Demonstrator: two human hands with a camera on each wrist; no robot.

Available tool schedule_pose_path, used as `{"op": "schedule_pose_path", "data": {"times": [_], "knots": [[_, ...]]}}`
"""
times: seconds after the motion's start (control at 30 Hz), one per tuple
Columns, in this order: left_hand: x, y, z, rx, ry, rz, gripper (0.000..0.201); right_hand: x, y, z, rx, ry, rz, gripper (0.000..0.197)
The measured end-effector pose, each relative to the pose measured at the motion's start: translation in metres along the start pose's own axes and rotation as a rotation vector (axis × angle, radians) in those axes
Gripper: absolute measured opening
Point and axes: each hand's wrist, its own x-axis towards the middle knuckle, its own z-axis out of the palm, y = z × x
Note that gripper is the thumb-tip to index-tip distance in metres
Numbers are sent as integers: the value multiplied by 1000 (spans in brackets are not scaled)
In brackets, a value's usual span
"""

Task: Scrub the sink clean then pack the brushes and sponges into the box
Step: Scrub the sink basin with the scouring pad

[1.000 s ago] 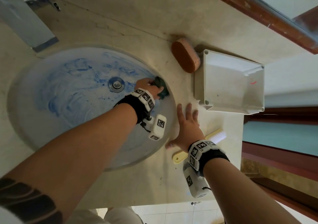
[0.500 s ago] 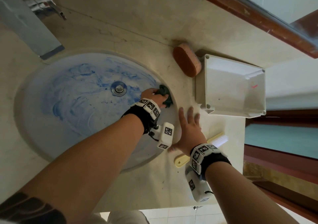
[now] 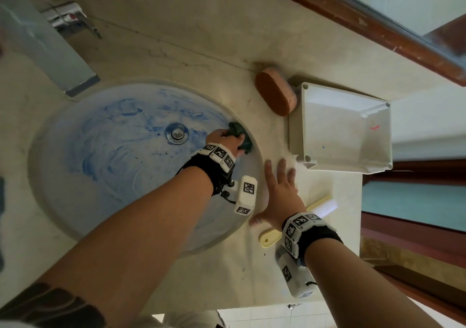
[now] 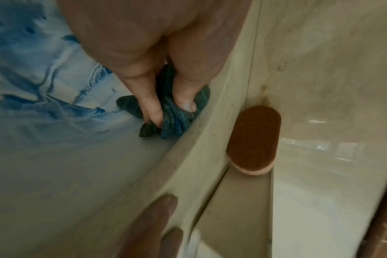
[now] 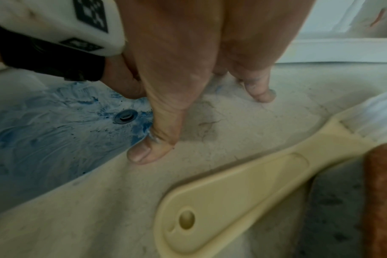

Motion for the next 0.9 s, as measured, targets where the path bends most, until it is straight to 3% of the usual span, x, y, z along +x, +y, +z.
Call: {"op": "schedule_pose_path", "data": {"times": [0.13, 0.27, 0.6, 0.7, 0.9], "knots": [[8, 18, -17, -42, -91, 46, 49, -2, -1, -2, 4, -6, -2, 155], [16, 42, -34, -211, 13, 9, 32, -2, -1, -3, 12, -11, -4, 154], [10, 10, -13, -2, -60, 70, 48, -1, -2, -2, 1, 0, -4, 155], [13, 20, -22, -40, -79, 77, 50, -1, -1, -1, 2, 6, -6, 154], [15, 40, -35, -208, 16, 50, 38, 0, 0, 0, 2, 21, -13, 153]]}}
